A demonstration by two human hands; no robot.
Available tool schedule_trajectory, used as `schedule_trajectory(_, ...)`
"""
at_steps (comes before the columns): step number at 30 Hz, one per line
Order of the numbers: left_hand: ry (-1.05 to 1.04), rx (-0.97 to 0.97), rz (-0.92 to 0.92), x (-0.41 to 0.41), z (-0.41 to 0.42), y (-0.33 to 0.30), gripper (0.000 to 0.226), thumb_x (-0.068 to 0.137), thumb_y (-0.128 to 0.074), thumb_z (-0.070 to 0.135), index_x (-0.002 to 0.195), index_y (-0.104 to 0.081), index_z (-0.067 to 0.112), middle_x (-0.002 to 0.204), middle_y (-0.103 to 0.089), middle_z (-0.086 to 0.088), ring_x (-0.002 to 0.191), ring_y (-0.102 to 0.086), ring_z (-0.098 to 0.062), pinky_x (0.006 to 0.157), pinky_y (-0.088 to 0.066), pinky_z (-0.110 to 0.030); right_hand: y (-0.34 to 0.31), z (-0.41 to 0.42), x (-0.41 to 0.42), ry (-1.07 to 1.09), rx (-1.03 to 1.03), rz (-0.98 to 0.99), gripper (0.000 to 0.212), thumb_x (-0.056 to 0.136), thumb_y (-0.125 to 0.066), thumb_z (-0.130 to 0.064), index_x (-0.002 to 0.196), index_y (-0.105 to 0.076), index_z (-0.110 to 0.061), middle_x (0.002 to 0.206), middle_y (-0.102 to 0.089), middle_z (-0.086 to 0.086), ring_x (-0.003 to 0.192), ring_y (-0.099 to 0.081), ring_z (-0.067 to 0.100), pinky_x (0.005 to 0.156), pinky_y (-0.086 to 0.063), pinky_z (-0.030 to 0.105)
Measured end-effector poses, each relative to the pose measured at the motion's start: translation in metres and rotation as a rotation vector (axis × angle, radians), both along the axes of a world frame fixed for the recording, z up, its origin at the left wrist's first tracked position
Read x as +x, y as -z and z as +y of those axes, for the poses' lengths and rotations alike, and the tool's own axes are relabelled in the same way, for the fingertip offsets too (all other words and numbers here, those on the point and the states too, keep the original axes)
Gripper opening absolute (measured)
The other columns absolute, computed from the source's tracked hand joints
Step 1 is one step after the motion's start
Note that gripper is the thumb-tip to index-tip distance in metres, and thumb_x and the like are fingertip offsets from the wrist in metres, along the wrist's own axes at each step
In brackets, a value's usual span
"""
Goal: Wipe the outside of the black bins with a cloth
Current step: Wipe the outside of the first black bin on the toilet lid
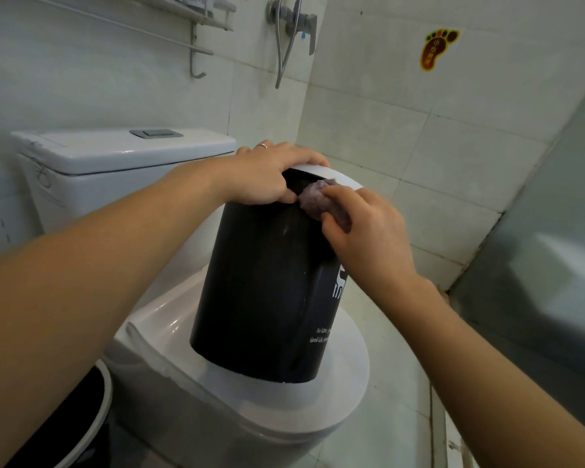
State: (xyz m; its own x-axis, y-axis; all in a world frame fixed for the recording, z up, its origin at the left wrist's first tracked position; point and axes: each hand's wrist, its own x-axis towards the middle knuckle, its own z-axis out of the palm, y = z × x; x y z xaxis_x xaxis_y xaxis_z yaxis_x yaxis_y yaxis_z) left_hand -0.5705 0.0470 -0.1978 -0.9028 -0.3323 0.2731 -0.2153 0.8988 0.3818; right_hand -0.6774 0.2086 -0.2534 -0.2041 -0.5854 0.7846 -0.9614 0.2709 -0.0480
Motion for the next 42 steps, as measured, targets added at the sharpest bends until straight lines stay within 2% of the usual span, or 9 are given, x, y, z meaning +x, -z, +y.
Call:
schedule_trajectory(4, -0.023, 0.015, 0.010, 0.003, -0.004, 0.000, 0.063, 0.090, -0.061, 0.016, 0.135, -0.039, 0.055, 0.118, -0.039, 0.014, 0.127, -0.032, -0.020, 0.113, -0.022, -0.048, -0.002, 0.011, -0.014, 0.019, -0.026, -0.015, 0.025, 0.085, -0.067, -0.012, 0.110, -0.070, -0.012, 0.081, -0.062, 0.011, 0.076, -0.056, 0.031, 0.063, -0.040, 0.034)
schedule_trajectory(9, -0.031, 0.005, 0.008, 0.000, -0.002, 0.000, 0.062, 0.090, -0.063, 0.017, 0.135, -0.040, 0.054, 0.118, -0.038, 0.015, 0.128, -0.032, -0.021, 0.112, -0.023, -0.048, 0.000, 0.005, -0.005, -0.051, 0.020, 0.015, 0.027, 0.083, -0.070, -0.012, 0.110, -0.071, -0.012, 0.084, -0.064, 0.011, 0.079, -0.058, 0.033, 0.062, -0.045, 0.034)
schedule_trajectory(16, -0.034, 0.046, 0.014, 0.005, -0.004, 0.001, 0.064, 0.088, -0.062, 0.014, 0.133, -0.041, 0.055, 0.120, -0.039, 0.016, 0.128, -0.032, -0.020, 0.113, -0.023, -0.047, 0.031, 0.027, 0.008, -0.198, 0.201, 0.129, 0.027, 0.082, -0.070, -0.013, 0.110, -0.072, -0.012, 0.088, -0.064, 0.010, 0.077, -0.058, 0.030, 0.056, -0.051, 0.045)
schedule_trajectory(19, -0.043, 0.038, 0.010, 0.004, -0.002, 0.000, 0.066, 0.087, -0.063, 0.015, 0.135, -0.040, 0.054, 0.118, -0.038, 0.016, 0.127, -0.032, -0.020, 0.113, -0.024, -0.046, 0.021, 0.022, -0.001, -0.148, 0.147, 0.094, 0.029, 0.083, -0.070, -0.010, 0.111, -0.071, -0.012, 0.086, -0.064, 0.011, 0.077, -0.058, 0.033, 0.060, -0.051, 0.044)
schedule_trajectory(23, -0.040, 0.026, 0.018, 0.001, 0.001, 0.000, 0.067, 0.085, -0.067, 0.018, 0.134, -0.040, 0.053, 0.119, -0.038, 0.016, 0.125, -0.032, -0.020, 0.110, -0.027, -0.046, 0.002, 0.011, -0.011, -0.045, 0.036, 0.019, 0.028, 0.084, -0.070, -0.011, 0.112, -0.070, -0.012, 0.086, -0.064, 0.012, 0.080, -0.059, 0.034, 0.064, -0.043, 0.034)
schedule_trajectory(28, -0.040, 0.033, 0.037, 0.000, -0.002, 0.002, 0.067, 0.082, -0.068, 0.018, 0.131, -0.042, 0.055, 0.118, -0.042, 0.015, 0.124, -0.033, -0.020, 0.110, -0.027, -0.046, 0.024, 0.026, 0.001, -0.163, 0.153, 0.093, 0.032, 0.080, -0.073, -0.008, 0.112, -0.071, -0.010, 0.087, -0.064, 0.012, 0.076, -0.059, 0.034, 0.062, -0.051, 0.043)
schedule_trajectory(33, -0.040, 0.036, 0.047, -0.002, -0.002, 0.003, 0.069, 0.077, -0.075, 0.025, 0.130, -0.042, 0.055, 0.116, -0.045, 0.013, 0.120, -0.033, -0.020, 0.108, -0.029, -0.044, 0.043, 0.039, 0.008, -0.239, 0.254, 0.166, 0.026, 0.081, -0.072, -0.010, 0.107, -0.073, -0.012, 0.087, -0.064, 0.009, 0.074, -0.059, 0.030, 0.056, -0.052, 0.042)
schedule_trajectory(38, -0.051, -0.026, 0.037, -0.006, 0.001, 0.003, 0.073, 0.074, -0.079, 0.027, 0.132, -0.043, 0.052, 0.129, -0.049, 0.009, 0.125, -0.034, -0.023, 0.109, -0.028, -0.045, 0.029, 0.030, -0.002, -0.135, 0.138, 0.084, 0.028, 0.085, -0.071, -0.010, 0.112, -0.071, -0.010, 0.088, -0.065, 0.011, 0.077, -0.059, 0.031, 0.058, -0.052, 0.046)
schedule_trajectory(42, -0.056, -0.028, 0.045, -0.005, 0.001, 0.003, 0.072, 0.073, -0.080, 0.026, 0.131, -0.044, 0.051, 0.125, -0.048, 0.011, 0.124, -0.035, -0.023, 0.108, -0.028, -0.044, 0.047, 0.037, -0.001, -0.201, 0.120, 0.106, 0.029, 0.081, -0.075, -0.010, 0.111, -0.072, -0.009, 0.088, -0.065, 0.010, 0.077, -0.060, 0.031, 0.060, -0.052, 0.045)
